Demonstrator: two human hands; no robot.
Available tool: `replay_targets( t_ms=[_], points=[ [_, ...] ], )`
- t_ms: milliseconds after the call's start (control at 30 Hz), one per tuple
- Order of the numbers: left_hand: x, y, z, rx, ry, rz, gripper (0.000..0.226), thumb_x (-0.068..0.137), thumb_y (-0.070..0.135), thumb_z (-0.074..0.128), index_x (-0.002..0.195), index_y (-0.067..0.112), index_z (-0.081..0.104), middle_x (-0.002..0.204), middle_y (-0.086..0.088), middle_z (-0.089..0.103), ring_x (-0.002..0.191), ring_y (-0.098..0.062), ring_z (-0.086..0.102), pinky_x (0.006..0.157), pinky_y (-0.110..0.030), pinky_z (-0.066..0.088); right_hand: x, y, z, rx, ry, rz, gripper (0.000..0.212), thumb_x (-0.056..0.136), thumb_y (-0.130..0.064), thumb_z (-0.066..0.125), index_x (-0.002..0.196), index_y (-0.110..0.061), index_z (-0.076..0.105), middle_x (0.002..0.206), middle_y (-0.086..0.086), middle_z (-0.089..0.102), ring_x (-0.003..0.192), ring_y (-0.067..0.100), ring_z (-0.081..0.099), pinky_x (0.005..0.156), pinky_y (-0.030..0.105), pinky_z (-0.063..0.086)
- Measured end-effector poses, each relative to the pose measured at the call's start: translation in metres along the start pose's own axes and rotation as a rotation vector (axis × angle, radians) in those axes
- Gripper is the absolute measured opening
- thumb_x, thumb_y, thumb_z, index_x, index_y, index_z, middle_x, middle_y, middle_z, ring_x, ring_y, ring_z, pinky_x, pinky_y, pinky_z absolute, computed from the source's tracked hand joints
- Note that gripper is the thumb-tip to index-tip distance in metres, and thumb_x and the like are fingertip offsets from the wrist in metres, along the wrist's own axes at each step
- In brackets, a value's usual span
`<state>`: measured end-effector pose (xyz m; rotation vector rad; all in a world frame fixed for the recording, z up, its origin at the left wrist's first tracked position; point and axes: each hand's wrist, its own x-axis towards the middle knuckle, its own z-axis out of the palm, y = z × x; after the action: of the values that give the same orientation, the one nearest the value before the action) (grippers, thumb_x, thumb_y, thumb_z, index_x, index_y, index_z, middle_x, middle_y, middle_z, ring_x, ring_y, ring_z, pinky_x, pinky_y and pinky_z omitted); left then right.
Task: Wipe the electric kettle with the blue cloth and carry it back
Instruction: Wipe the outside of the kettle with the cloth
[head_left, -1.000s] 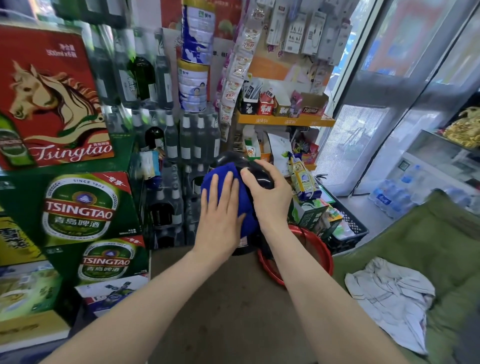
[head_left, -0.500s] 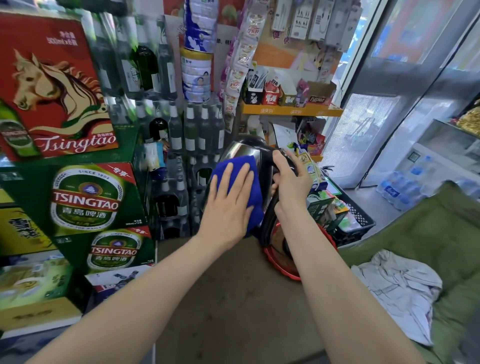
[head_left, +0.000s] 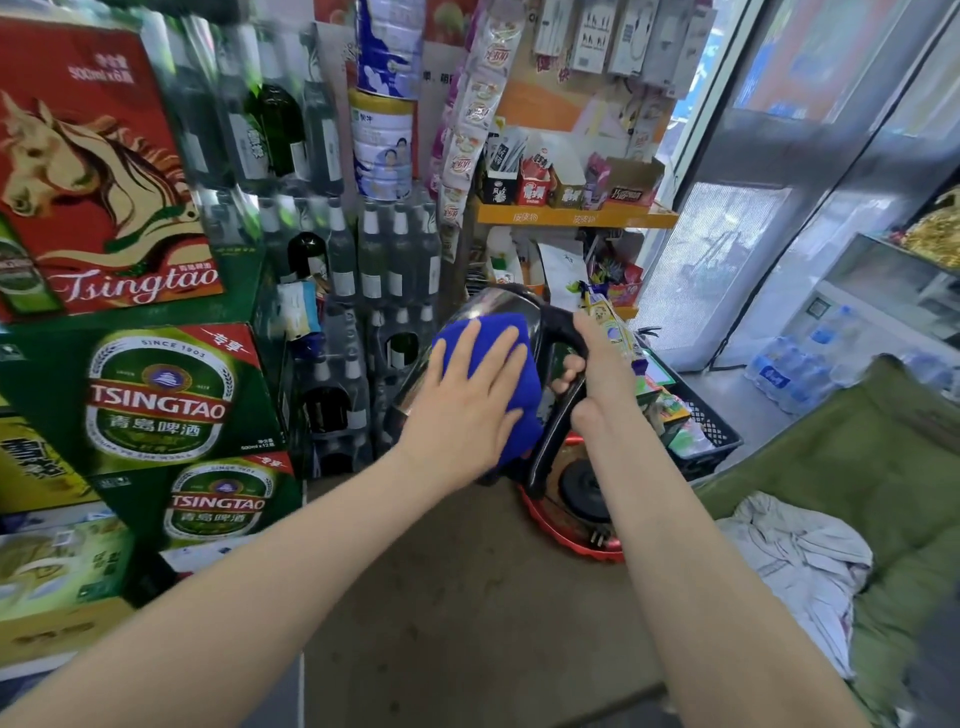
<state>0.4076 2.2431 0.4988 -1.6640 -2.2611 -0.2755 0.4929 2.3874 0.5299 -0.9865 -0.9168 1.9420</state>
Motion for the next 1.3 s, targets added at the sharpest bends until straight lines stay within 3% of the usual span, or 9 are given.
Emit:
replay_targets(
  t_ms=[233, 333, 433, 667, 800, 900, 1033, 1167, 1300],
  points=[
    [0.041, -0.048, -0.012, -0.789, -0.069, -0.598, 0.048, 0.104, 0.041, 0.024, 0.132, 0.009, 0.046, 0.129, -0.021, 0.060, 0.115, -0.039, 0.057, 0.089, -0.040, 0.042, -0.006, 0.001, -0.003, -0.022, -0.038, -0.029, 0.015, 0.087, -0.029, 0.076, 0.090, -0.017, 0.067, 0.047, -0.003, 0.047, 0.035, 0.009, 0.038, 0.032, 0.020, 0.032],
    [0.010, -0.006, -0.003, -0.438, -0.006, -0.405, 0.061, 0.101, 0.041, 0.031, 0.153, 0.009, 0.022, 0.157, -0.019, 0.030, 0.143, -0.040, 0.031, 0.114, -0.051, 0.031, 0.001, -0.004, -0.003, -0.055, 0.017, -0.048, 0.023, 0.083, -0.033, 0.079, 0.098, -0.018, 0.070, 0.049, -0.003, 0.050, 0.037, 0.010, 0.040, 0.034, 0.022, 0.035],
    [0.014, 0.027, -0.001, -0.093, -0.039, -0.212, 0.068, 0.101, 0.046, 0.030, 0.157, 0.017, 0.005, 0.166, -0.011, 0.000, 0.150, -0.043, 0.000, 0.118, -0.062, 0.011, 0.001, 0.002, 0.005, -0.122, 0.004, -0.057, 0.023, 0.082, -0.035, 0.079, 0.097, -0.020, 0.071, 0.055, -0.005, 0.056, 0.042, 0.007, 0.047, 0.037, 0.021, 0.039],
    [0.052, -0.035, -0.012, -0.690, 0.007, -0.426, 0.050, 0.103, 0.043, 0.024, 0.143, 0.017, 0.037, 0.143, -0.013, 0.049, 0.122, -0.037, 0.053, 0.090, -0.039, 0.040, -0.007, -0.004, 0.002, -0.054, -0.003, -0.061, 0.015, 0.086, -0.029, 0.077, 0.087, -0.017, 0.068, 0.048, -0.002, 0.044, 0.035, 0.009, 0.036, 0.033, 0.020, 0.031],
    [0.003, 0.005, 0.004, -0.244, -0.014, -0.269, 0.069, 0.100, 0.046, 0.032, 0.156, 0.012, 0.007, 0.163, -0.019, 0.013, 0.146, -0.043, 0.020, 0.116, -0.055, 0.027, -0.003, -0.012, -0.001, 0.044, 0.062, -0.094, 0.014, 0.085, -0.026, 0.077, 0.083, -0.018, 0.066, 0.047, -0.002, 0.045, 0.036, 0.010, 0.034, 0.034, 0.020, 0.029],
    [0.008, 0.026, 0.014, -0.047, 0.029, -0.154, 0.069, 0.100, 0.044, 0.033, 0.156, 0.014, 0.008, 0.165, -0.018, 0.004, 0.149, -0.048, 0.005, 0.114, -0.066, 0.019, -0.007, -0.006, 0.004, 0.002, 0.050, -0.091, 0.014, 0.086, -0.028, 0.077, 0.085, -0.018, 0.067, 0.046, -0.004, 0.048, 0.035, 0.009, 0.039, 0.034, 0.020, 0.032],
    [0.046, -0.005, 0.008, -0.284, 0.047, -0.248, 0.062, 0.101, 0.046, 0.029, 0.154, 0.015, 0.020, 0.161, -0.014, 0.022, 0.145, -0.040, 0.026, 0.114, -0.055, 0.030, -0.008, -0.001, 0.006, -0.071, 0.027, -0.074, 0.017, 0.085, -0.030, 0.077, 0.090, -0.018, 0.068, 0.045, -0.004, 0.051, 0.035, 0.009, 0.042, 0.036, 0.021, 0.035],
    [0.026, -0.029, 0.009, -0.764, 0.092, -0.495, 0.046, 0.104, 0.041, 0.023, 0.138, 0.016, 0.040, 0.133, -0.013, 0.056, 0.116, -0.034, 0.057, 0.086, -0.038, 0.042, -0.006, -0.011, 0.001, -0.005, 0.076, -0.089, 0.015, 0.085, -0.027, 0.079, 0.088, -0.016, 0.068, 0.045, -0.002, 0.046, 0.037, 0.011, 0.038, 0.038, 0.022, 0.034],
    [-0.008, 0.013, 0.023, -0.378, -0.021, -0.401, 0.063, 0.103, 0.042, 0.029, 0.155, 0.010, 0.012, 0.161, -0.020, 0.018, 0.147, -0.042, 0.020, 0.120, -0.052, 0.020, -0.002, -0.014, 0.001, 0.010, 0.139, -0.124, 0.021, 0.079, -0.028, 0.082, 0.091, -0.015, 0.072, 0.055, 0.003, 0.053, 0.052, 0.018, 0.047, 0.054, 0.031, 0.044]
  ],
)
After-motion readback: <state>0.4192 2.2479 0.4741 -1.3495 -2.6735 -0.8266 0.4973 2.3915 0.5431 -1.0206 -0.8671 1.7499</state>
